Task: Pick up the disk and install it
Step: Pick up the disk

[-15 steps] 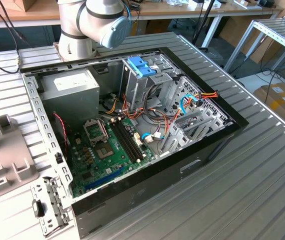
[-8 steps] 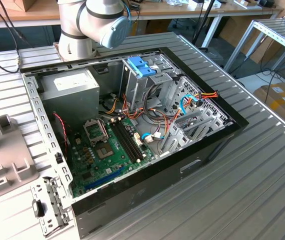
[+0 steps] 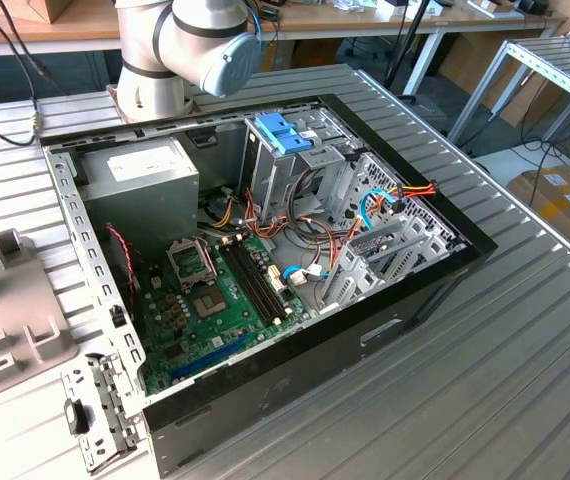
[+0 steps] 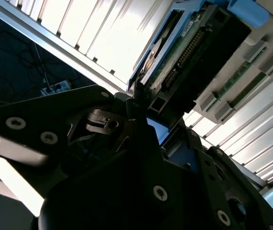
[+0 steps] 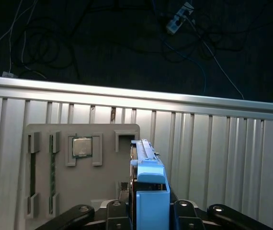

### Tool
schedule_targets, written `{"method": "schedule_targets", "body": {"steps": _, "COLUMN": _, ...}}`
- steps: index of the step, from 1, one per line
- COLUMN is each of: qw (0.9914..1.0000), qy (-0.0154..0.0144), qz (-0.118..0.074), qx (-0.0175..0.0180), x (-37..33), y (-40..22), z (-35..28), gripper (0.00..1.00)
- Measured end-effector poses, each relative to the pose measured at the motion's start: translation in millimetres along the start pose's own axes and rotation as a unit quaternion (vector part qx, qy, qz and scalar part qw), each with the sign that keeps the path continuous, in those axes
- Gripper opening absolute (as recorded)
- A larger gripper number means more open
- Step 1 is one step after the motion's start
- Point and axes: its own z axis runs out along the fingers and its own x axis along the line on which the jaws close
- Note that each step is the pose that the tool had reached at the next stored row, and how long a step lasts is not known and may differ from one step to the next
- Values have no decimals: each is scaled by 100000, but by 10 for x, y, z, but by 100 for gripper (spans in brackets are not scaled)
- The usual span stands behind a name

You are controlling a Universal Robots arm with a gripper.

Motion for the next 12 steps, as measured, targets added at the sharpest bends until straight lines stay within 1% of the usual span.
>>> {"method": "schedule_targets", "body": {"steps": 9, "qw": 100000, "qy": -165, "qz": -9, "qx": 7, "x": -8, "y": 4, "z": -79, "gripper": 37}}
{"method": "schedule_targets", "body": {"steps": 12, "qw": 100000, "qy": -234, "qz": -13, "qx": 12, "x": -12, "y": 6, "z": -122, "gripper": 37}}
